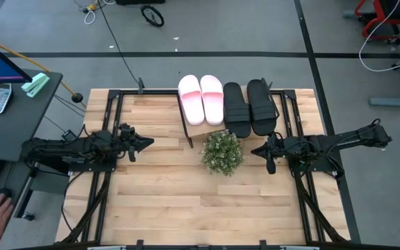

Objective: Pick and place slides into the shelf
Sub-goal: Return to Home Position

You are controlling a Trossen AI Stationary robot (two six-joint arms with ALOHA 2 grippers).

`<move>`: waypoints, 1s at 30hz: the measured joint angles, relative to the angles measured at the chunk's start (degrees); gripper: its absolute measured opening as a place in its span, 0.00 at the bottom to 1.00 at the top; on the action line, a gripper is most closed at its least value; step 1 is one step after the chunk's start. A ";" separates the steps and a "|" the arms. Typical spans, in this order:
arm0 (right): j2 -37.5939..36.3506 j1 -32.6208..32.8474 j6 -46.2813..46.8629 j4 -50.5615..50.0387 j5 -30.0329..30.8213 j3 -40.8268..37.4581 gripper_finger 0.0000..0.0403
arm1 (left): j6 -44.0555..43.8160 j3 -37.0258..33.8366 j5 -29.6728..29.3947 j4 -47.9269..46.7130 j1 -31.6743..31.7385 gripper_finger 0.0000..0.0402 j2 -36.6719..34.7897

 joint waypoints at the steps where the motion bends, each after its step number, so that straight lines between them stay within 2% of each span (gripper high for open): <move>1: -0.01 0.00 0.00 0.00 -0.02 0.00 0.03 | 0.00 0.00 0.02 -0.02 0.00 0.10 0.00; 11: -0.01 0.00 0.00 0.00 -0.02 0.00 0.03 | 0.00 0.00 0.02 -0.02 -0.01 0.07 0.00; 22: 0.01 0.00 0.00 0.00 0.00 0.00 0.03 | 0.00 0.00 0.00 -0.01 -0.02 0.10 0.00; 30: -0.01 0.00 0.00 0.00 -0.01 0.00 0.03 | 0.00 0.00 0.00 -0.02 -0.02 0.07 0.00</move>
